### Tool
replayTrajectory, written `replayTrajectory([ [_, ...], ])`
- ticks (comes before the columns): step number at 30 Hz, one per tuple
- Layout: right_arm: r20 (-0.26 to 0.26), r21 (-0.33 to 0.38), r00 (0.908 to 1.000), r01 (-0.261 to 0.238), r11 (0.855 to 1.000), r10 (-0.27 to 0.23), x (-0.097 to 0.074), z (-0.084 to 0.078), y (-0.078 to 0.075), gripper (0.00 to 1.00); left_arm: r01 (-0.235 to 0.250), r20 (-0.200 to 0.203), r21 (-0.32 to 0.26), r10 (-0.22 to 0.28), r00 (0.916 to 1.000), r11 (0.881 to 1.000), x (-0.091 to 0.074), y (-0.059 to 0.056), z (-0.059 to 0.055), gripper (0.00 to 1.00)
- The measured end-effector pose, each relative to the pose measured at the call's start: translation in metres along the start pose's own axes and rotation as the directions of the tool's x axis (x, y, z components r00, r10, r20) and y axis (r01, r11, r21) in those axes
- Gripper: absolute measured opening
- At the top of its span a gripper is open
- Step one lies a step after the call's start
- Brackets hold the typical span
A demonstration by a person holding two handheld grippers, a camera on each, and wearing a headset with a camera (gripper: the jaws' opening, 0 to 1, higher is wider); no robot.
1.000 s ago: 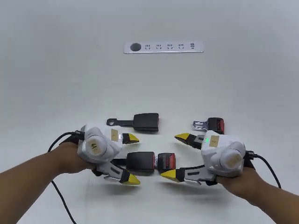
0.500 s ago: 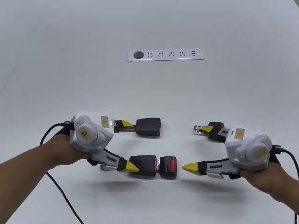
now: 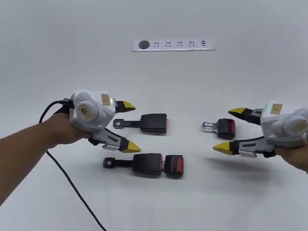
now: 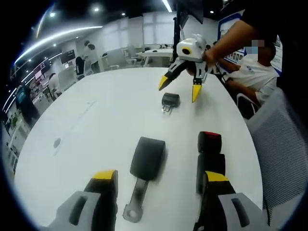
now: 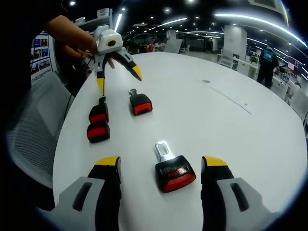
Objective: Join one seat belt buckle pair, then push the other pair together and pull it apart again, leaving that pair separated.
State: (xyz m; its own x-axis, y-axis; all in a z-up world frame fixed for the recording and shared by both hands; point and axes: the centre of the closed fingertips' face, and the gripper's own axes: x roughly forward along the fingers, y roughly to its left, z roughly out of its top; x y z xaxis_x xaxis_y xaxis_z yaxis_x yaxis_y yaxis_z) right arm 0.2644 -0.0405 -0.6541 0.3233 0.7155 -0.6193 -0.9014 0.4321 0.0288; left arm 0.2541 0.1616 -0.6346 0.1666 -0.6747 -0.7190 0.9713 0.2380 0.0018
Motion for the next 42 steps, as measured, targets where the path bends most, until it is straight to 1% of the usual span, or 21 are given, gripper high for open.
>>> replayTrajectory([
  [5, -0.018, 0.001, 0.9998, -0.012, 1.000, 0.012, 0.000, -0.007, -0.014, 0.68, 0.017, -0.005, 0.016, -0.017, 0.9998, 1.000, 0.009, 0.010, -0.001, 0.73],
  [7, -0.018, 0.011, 0.9996, -0.020, 1.000, 0.020, 0.001, -0.008, -0.016, 0.67, 0.026, -0.006, 0.017, -0.026, 0.9997, 1.000, 0.013, 0.012, -0.001, 0.73],
  [11, -0.042, 0.016, 0.9976, -0.053, 0.998, 0.054, 0.004, -0.017, -0.017, 0.67, 0.046, -0.012, 0.022, -0.046, 0.9989, 0.999, 0.024, 0.018, -0.004, 0.72],
  [15, -0.063, 0.009, 0.9948, -0.080, 0.997, 0.080, 0.009, -0.026, -0.019, 0.66, 0.082, -0.025, 0.033, -0.081, 0.9964, 0.996, 0.036, 0.018, -0.009, 0.69],
  [17, -0.075, 0.010, 0.9927, -0.094, 0.996, 0.094, 0.010, -0.026, -0.017, 0.64, 0.096, -0.026, 0.032, -0.096, 0.9951, 0.995, 0.041, 0.019, -0.010, 0.67],
  [19, -0.077, 0.012, 0.9917, -0.102, 0.995, 0.103, 0.010, -0.026, -0.017, 0.62, 0.098, -0.022, 0.037, -0.097, 0.9951, 0.995, 0.045, 0.022, -0.010, 0.64],
  [21, -0.088, -0.004, 0.9894, -0.116, 0.993, 0.116, 0.011, -0.028, -0.017, 0.61, 0.100, -0.018, 0.033, -0.099, 0.9949, 0.994, 0.050, 0.025, -0.010, 0.63],
  [22, -0.095, 0.003, 0.9885, -0.118, 0.993, 0.118, 0.011, -0.027, -0.014, 0.61, 0.107, -0.021, 0.035, -0.106, 0.9941, 0.994, 0.052, 0.024, -0.012, 0.62],
  [23, -0.079, -0.006, 0.9879, -0.135, 0.991, 0.134, 0.013, -0.023, -0.013, 0.60, 0.118, -0.026, 0.037, -0.117, 0.9928, 0.992, 0.053, 0.023, -0.013, 0.61],
  [25, -0.088, -0.012, 0.9870, -0.136, 0.991, 0.135, 0.014, -0.020, -0.014, 0.56, 0.129, -0.029, 0.040, -0.128, 0.9913, 0.991, 0.057, 0.021, -0.015, 0.57],
  [26, -0.090, -0.014, 0.9858, -0.144, 0.990, 0.142, 0.014, -0.020, -0.014, 0.53, 0.130, -0.031, 0.044, -0.129, 0.9911, 0.990, 0.058, 0.022, -0.016, 0.56],
  [27, -0.088, -0.016, 0.9846, -0.153, 0.988, 0.151, 0.014, -0.019, -0.012, 0.52, 0.123, -0.014, 0.065, -0.123, 0.9923, 0.990, 0.058, 0.024, -0.014, 0.56],
  [28, -0.086, -0.029, 0.9837, -0.161, 0.987, 0.158, 0.014, -0.019, -0.010, 0.52, 0.122, -0.019, 0.040, -0.122, 0.9924, 0.992, 0.057, 0.025, -0.016, 0.55],
  [31, -0.087, -0.023, 0.9825, -0.167, 0.986, 0.165, 0.013, -0.020, -0.013, 0.49, 0.124, -0.014, 0.053, -0.124, 0.9922, 0.991, 0.058, 0.025, -0.014, 0.51],
  [33, -0.090, -0.032, 0.9826, -0.166, 0.986, 0.163, 0.014, -0.019, -0.013, 0.49, 0.113, -0.016, 0.059, -0.112, 0.9936, 0.992, 0.059, 0.028, -0.014, 0.46],
  [34, -0.092, -0.040, 0.9827, -0.165, 0.986, 0.160, 0.014, -0.020, -0.013, 0.47, 0.117, -0.018, 0.061, -0.116, 0.9931, 0.991, 0.059, 0.027, -0.014, 0.42],
  [35, -0.095, -0.046, 0.9819, -0.169, 0.985, 0.164, 0.016, -0.019, -0.013, 0.46, 0.132, -0.019, 0.077, -0.130, 0.9913, 0.988, 0.059, 0.024, -0.014, 0.41],
  [36, -0.093, -0.055, 0.9814, -0.174, 0.983, 0.168, 0.016, -0.019, -0.011, 0.45, 0.130, -0.018, 0.084, -0.129, 0.9915, 0.988, 0.059, 0.024, -0.014, 0.40],
  [38, -0.106, -0.071, 0.9776, -0.190, 0.979, 0.182, 0.015, -0.020, -0.008, 0.39, 0.137, -0.022, 0.097, -0.135, 0.9906, 0.986, 0.060, 0.024, -0.014, 0.38],
  [39, -0.111, -0.076, 0.9767, -0.192, 0.978, 0.183, 0.015, -0.020, -0.009, 0.35, 0.147, -0.022, 0.100, -0.146, 0.9891, 0.984, 0.060, 0.023, -0.013, 0.36],
  [42, -0.115, -0.061, 0.9746, -0.200, 0.978, 0.192, 0.015, -0.021, -0.011, 0.34, 0.150, -0.023, 0.112, -0.148, 0.9887, 0.982, 0.058, 0.022, -0.009, 0.35],
])
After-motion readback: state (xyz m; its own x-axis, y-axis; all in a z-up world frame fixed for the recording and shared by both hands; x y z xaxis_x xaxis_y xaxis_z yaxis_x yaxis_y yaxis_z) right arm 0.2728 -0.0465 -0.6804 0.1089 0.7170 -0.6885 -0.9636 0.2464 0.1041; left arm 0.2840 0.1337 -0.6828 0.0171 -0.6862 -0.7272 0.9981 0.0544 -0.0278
